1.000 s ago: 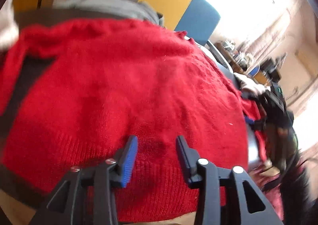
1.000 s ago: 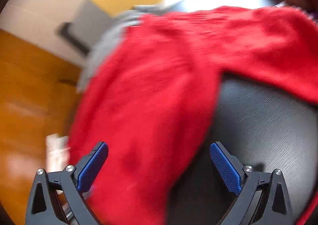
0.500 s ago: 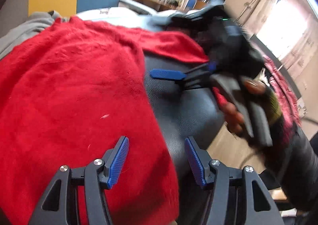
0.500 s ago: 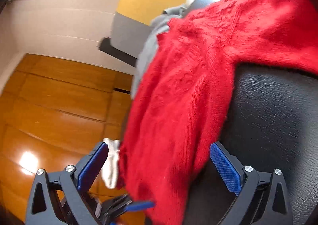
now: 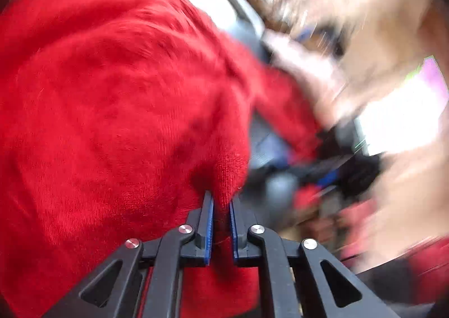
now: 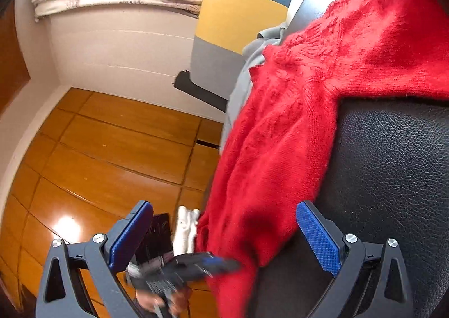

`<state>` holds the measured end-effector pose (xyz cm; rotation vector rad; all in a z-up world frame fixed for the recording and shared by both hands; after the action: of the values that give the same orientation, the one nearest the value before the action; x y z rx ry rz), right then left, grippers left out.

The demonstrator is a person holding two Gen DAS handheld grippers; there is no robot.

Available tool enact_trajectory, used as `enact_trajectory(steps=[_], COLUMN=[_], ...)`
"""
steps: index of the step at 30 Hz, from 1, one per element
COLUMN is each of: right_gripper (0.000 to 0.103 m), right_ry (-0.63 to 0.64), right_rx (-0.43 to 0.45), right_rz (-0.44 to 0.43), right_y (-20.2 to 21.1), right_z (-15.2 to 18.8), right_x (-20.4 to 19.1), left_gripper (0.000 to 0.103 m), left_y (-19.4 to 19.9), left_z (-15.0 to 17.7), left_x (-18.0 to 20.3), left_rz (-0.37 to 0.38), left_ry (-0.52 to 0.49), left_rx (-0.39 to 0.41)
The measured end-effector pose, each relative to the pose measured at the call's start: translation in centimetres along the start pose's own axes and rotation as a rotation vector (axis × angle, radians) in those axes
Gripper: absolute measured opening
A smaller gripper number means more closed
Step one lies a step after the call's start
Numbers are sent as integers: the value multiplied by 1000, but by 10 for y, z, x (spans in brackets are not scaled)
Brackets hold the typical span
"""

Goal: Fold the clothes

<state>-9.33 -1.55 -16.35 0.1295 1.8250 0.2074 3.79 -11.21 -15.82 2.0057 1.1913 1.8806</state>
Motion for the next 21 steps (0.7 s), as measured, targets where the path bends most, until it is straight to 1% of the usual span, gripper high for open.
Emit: enact_trajectory(steps=[2,3,4,5,7,9,11,12,13,14,15,16,18,21], right_gripper=[103,103,103,103,103,103,103,103,103,103,103,103,103,103], right_ry=[-49,-77,-96,-96,-79,-76,-83,-84,-93,-108,-129,-150,-167,-182], right_rx=[-17,-26,-34,-34,-22,-17,-47,-53,-51,-48,-53,-61,-78,-106], right_rz=[-24,-43,-62,-42,42,93,152,170,165,151,131,108,56,-27], right_y=[-9,-14,-21,-29,-46,-60,-76,-80,-82,-84,-86,-87,-81,-66], right_z=[4,6,8,11,16,16,18,18,17,16,16,16,19,25], right_x=[-3,-6,-8,-9,-8,-8,-6,-6,-5,-5,-4,-4,-11,-23], left_gripper=[7,3,1,1,1,1,1,10,27,36,51,59,62,64], left_y=[20,29,36,37,37,28,23,21,22,20,15,7,-12,-39], left_z=[-8,-11,-14,-15,-17,-11,-6,-1,4,9,15,22,40,61], left_x=[-2,-2,-4,-6,-13,-24,-31,-28,-20,-7,5,17,33,41], left_rz=[149,217,269,273,267,175,91,49,10,-32,-75,-123,-190,-276], left_ry=[44,62,77,81,88,83,66,50,13,-52,-112,-184,-306,-388], left_rx=[55,79,97,100,102,86,76,74,79,82,73,53,-8,-85])
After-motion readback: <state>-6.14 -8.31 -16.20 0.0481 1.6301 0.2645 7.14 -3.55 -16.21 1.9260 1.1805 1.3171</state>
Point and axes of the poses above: each gripper's, at about its wrist camera, not at the fingertips, and y roughly against the way its jaws point, x to its right, z to its underside, the point moved 10 cm from there along -y, roughly the way its jaws point, and after that the axes turned 4 degrees about -x, right-handed, at the moved point
